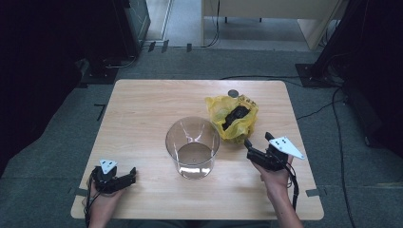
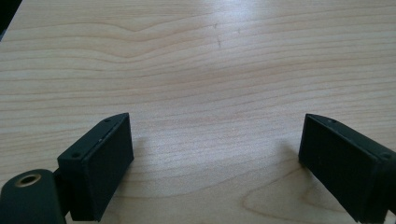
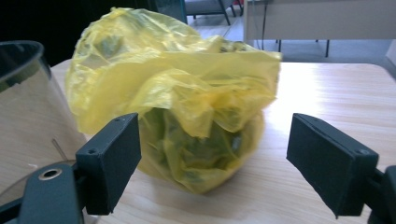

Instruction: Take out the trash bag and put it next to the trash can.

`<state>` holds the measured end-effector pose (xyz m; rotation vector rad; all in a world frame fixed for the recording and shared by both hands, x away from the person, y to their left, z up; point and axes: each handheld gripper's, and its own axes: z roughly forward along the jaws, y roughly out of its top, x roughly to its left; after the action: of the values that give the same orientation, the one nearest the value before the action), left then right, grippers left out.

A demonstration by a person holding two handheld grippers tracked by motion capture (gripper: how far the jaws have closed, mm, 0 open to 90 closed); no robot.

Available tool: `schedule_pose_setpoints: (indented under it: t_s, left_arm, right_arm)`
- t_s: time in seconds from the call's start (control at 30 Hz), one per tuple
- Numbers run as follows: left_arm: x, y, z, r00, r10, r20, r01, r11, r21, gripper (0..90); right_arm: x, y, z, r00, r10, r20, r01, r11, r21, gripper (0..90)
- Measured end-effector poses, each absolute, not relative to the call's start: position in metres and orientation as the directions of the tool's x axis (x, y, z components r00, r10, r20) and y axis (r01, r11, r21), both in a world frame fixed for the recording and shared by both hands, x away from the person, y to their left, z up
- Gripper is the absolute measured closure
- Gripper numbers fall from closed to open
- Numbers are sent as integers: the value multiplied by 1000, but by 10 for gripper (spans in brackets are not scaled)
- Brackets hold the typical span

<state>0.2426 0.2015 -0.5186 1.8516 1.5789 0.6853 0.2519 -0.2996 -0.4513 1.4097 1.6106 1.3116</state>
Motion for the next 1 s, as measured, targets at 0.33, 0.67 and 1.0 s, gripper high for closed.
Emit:
schedule_pose_setpoints:
  t_s: [0.33,0.67,1.0]
  left_arm:
    - [243,202,-519,157,988,2,675,-109,729,92]
    - [243,202,-519,157,988,2,675,-109,729,92]
    - [243,202,-519,157,988,2,675,-109,729,92]
  right_arm:
    - [237,-330,-462,-192,971,142,365,-64,929,177]
    - [220,-359,-475,-165,975,149,409,-70,910,143]
    - [205,-380,-490,-120,982,146,450,-77,889,109]
